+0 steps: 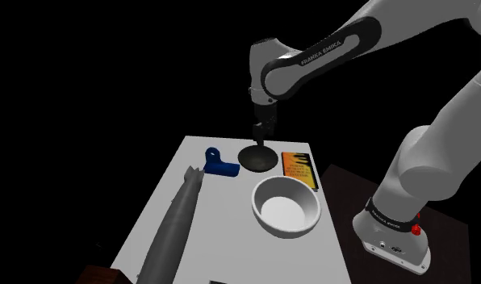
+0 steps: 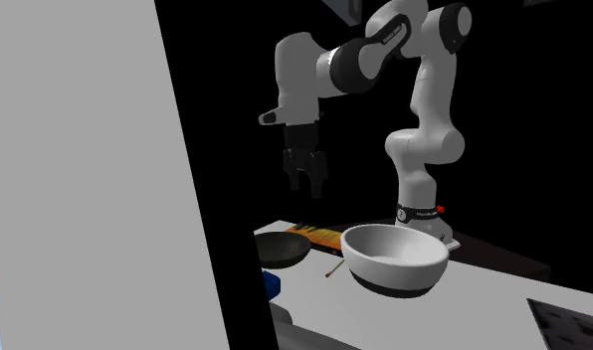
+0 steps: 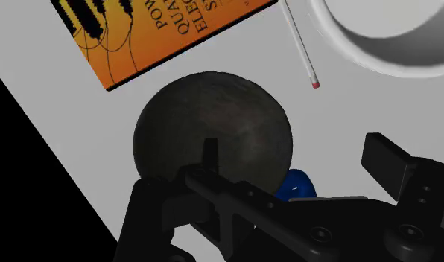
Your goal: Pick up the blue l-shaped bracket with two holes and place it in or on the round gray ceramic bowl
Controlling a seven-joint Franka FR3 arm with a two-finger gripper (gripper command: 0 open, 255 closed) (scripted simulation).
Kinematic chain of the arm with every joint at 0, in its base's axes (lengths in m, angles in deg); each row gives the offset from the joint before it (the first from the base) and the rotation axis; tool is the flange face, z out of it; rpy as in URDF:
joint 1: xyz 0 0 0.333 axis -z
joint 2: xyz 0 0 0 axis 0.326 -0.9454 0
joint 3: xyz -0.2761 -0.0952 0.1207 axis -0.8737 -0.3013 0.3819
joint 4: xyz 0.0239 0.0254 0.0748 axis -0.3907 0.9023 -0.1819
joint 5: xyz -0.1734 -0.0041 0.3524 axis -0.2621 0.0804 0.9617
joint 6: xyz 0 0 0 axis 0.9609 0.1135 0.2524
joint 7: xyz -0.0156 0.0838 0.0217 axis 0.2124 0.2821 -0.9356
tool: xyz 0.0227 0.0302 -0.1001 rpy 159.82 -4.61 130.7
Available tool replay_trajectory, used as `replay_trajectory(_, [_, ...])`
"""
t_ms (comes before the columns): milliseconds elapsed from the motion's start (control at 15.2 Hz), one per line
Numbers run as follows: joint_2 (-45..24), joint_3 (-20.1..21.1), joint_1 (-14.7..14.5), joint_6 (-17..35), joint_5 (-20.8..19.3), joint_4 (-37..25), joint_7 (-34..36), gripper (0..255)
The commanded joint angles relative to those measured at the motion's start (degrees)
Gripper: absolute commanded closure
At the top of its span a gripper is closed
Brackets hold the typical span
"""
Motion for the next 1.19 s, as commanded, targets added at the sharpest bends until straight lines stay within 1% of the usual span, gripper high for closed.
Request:
replay_trajectory(0, [-4.3,0.6,-0.3,3.0,-0.4,-2.1,0.2,0])
replay_trajectory(462, [-19.1,1.9,-1.6,11.0,-3.2,-11.3,1.0,0])
replay_trajectory(924, [-33.5,2.2,-3.9,15.4,-6.8,-23.8,2.0,0])
replay_trajectory(1122, [-34.8,2.0,-4.0,16.7,-7.1,-23.8,2.2,0])
